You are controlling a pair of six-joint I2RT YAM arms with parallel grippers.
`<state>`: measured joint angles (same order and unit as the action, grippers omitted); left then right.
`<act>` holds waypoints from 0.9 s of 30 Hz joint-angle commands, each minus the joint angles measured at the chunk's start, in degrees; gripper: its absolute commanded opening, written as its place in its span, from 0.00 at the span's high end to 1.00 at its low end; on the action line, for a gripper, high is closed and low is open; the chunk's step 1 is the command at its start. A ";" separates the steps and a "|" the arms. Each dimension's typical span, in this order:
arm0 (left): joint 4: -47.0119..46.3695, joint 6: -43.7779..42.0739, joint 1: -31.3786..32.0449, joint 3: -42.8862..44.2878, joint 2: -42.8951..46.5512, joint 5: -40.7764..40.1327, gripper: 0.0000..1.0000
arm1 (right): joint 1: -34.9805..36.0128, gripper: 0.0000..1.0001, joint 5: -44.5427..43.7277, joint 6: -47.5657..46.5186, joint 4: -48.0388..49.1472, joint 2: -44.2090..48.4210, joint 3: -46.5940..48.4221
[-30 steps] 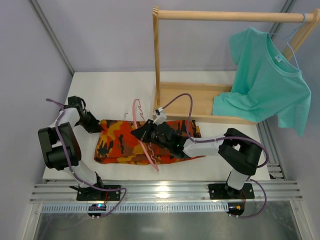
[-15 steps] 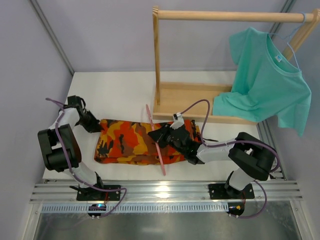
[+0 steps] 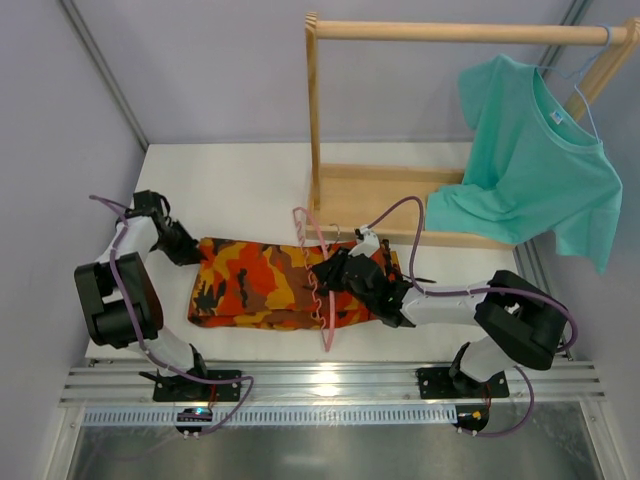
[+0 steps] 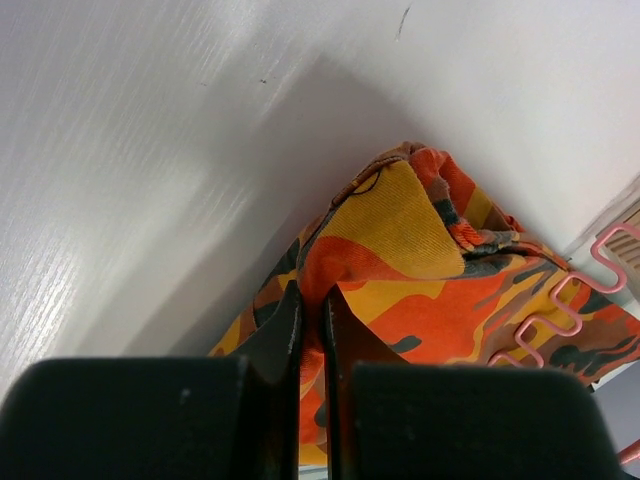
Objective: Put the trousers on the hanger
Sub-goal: Place trousers on hanger
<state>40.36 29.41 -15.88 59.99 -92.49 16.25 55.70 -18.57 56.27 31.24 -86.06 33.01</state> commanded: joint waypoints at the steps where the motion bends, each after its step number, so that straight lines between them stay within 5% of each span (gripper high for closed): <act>1: 0.33 -0.49 -0.29 1.54 3.01 0.61 1.00 | 0.02 0.78 -5.34 -3.01 -6.45 3.00 3.54; 5: 2.61 -1.10 1.20 4.43 3.72 6.32 0.99 | 0.20 0.94 -6.04 -2.22 -8.39 2.74 3.99; 9: 3.50 -1.46 2.52 5.84 3.72 7.93 0.98 | 0.37 0.96 -6.22 -1.51 -8.31 1.77 3.72; 11: 5.51 -2.51 2.35 7.33 1.62 4.16 0.88 | 0.46 0.96 -6.31 -1.34 -8.13 1.69 3.55; 12: 6.48 -2.86 2.26 7.69 1.09 -1.08 0.72 | 0.55 0.96 -6.39 -1.34 -8.13 1.69 3.72; 15: 7.01 -2.52 2.17 6.82 0.64 -7.71 0.44 | 0.99 0.96 -6.31 -0.90 -8.22 1.77 3.81; 22: 7.02 -1.81 2.17 1.73 3.89 -17.63 0.28 | 1.25 0.96 -4.38 -0.20 -6.99 1.16 4.87; 27: 7.89 -1.46 0.85 -1.53 3.19 -14.49 0.24 | 1.34 0.96 -2.88 0.59 -4.88 -0.07 4.87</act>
<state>46.81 27.90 -14.26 59.72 -90.80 3.07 56.64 -20.99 55.99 23.57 -85.25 36.07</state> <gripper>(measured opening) 0.757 0.164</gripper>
